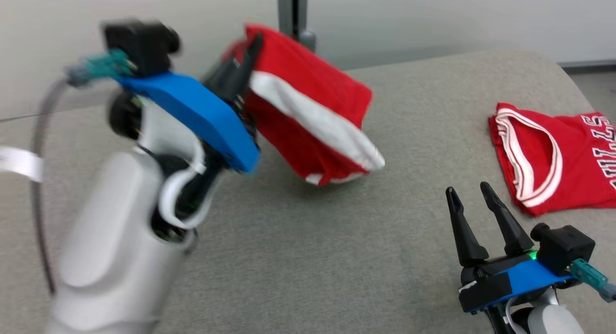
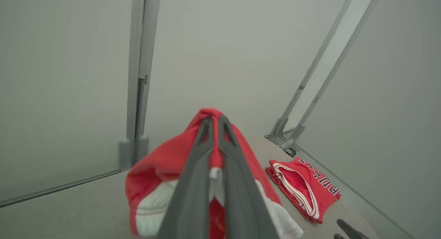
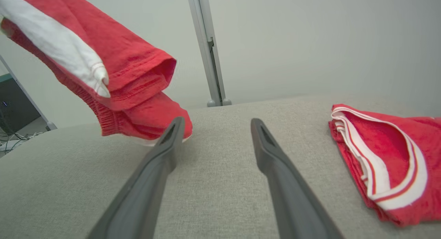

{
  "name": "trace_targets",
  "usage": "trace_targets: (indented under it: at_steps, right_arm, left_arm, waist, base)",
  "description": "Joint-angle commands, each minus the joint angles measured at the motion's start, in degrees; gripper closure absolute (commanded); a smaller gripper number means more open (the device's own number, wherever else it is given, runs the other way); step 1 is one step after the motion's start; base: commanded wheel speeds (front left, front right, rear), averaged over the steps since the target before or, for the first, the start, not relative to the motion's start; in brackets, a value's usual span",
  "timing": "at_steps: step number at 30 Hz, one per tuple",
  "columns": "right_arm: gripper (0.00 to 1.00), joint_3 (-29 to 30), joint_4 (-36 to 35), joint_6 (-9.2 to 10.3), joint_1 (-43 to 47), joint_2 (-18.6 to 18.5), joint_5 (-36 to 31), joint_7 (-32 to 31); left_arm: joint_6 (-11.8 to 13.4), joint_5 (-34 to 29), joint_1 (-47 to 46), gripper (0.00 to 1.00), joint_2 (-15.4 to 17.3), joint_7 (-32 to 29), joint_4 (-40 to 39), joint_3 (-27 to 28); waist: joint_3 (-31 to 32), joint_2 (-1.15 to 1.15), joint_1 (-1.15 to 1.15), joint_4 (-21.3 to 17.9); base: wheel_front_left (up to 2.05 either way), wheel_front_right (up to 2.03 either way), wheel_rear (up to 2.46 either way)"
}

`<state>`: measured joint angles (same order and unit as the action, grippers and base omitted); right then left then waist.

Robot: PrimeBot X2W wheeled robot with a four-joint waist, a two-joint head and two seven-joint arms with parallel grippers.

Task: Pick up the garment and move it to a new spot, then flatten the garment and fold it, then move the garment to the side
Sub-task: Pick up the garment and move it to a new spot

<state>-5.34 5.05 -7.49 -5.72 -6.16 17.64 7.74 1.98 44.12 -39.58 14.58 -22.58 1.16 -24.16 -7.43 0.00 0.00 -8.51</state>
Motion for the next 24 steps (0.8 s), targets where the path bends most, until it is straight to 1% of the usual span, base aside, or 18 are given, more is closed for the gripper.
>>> trace_targets:
  at_steps: [1,4,5,7,8,9,10,12,14,19,22,24]
  right_arm:
    - [0.00,-0.19,-0.01,-0.01,-0.64,0.07,0.19,0.32]
    - [0.00,-1.02,0.24,-0.01,-1.32,0.39,0.50,0.61]
    - [0.00,-1.36,0.61,-0.01,-1.59,0.54,0.76,0.85]
    - [0.00,-1.47,0.92,-0.01,-1.88,0.66,0.85,1.25]
    - [0.00,-1.50,1.13,-0.01,-1.94,0.74,0.79,1.49]
    - [0.00,-1.43,1.39,-0.01,-1.93,0.74,0.83,1.64]
    - [0.00,-1.42,1.53,-0.01,-1.89,0.74,0.87,1.76]
    - [0.00,-1.03,1.87,-0.01,-1.67,0.62,0.84,2.03]
    - [0.00,-0.43,2.17,-0.01,-1.44,0.39,0.40,1.97]
    - [0.00,0.52,1.98,-0.01,-0.46,-0.13,0.11,1.60]
    - [0.00,0.62,1.67,-0.01,0.46,-0.41,-0.01,1.03]
    - [0.00,0.89,1.53,-0.01,1.18,-0.56,0.00,0.54]
  left_arm:
    - [-0.19,0.31,1.92,1.00,-1.40,1.20,1.81,-0.87]
    - [-0.59,-0.79,5.15,1.00,-3.45,3.49,7.22,-3.63]
    - [-0.85,-2.19,7.12,1.00,-4.48,5.09,11.23,-5.67]
    - [-0.82,-3.80,8.81,1.00,-5.41,7.10,15.18,-7.55]
    - [-1.02,-4.29,9.50,0.62,-5.92,7.90,17.13,-8.35]
    - [-1.45,-4.80,10.20,0.10,-6.29,8.75,18.77,-9.24]
    - [-2.18,-5.21,10.57,0.00,-6.54,9.52,20.19,-9.94]
    - [-3.60,-5.22,11.42,0.00,-6.84,11.37,22.35,-10.73]
    - [-4.38,-5.25,12.14,0.00,-6.76,14.01,23.69,-10.34]
    - [-5.94,-6.19,14.36,0.00,-5.37,22.76,23.39,-9.14]
    - [-5.98,-5.91,17.01,0.00,-4.25,27.84,22.05,-7.64]
    - [-5.46,-5.82,18.95,0.00,-3.35,31.00,21.17,-6.34]
  waist:
    - [-0.62,0.00,0.00,-0.78]
    - [-1.93,0.00,0.00,-2.57]
    - [-2.64,0.00,0.00,-3.56]
    - [-3.13,0.00,0.00,-4.21]
    - [-3.31,0.00,0.00,-4.38]
    - [-3.39,0.00,0.00,-4.46]
    - [-3.45,0.00,0.00,-4.45]
    - [-3.37,0.00,0.00,-4.10]
    - [-2.97,0.00,0.00,-3.38]
    - [-0.96,0.00,0.00,-0.50]
    - [0.50,0.00,0.00,1.32]
    - [1.54,0.00,0.00,2.62]
  base:
    - [0.00,0.00,0.00]
    - [0.00,0.00,0.00]
    - [0.00,0.00,0.00]
    - [0.00,0.00,0.00]
    - [0.00,0.00,0.00]
    - [0.00,0.00,0.00]
    - [0.00,0.00,0.00]
    - [0.00,0.00,0.00]
    - [0.00,0.00,0.00]
    - [0.00,0.00,0.00]
    - [0.00,0.00,0.00]
    - [0.00,0.00,0.00]
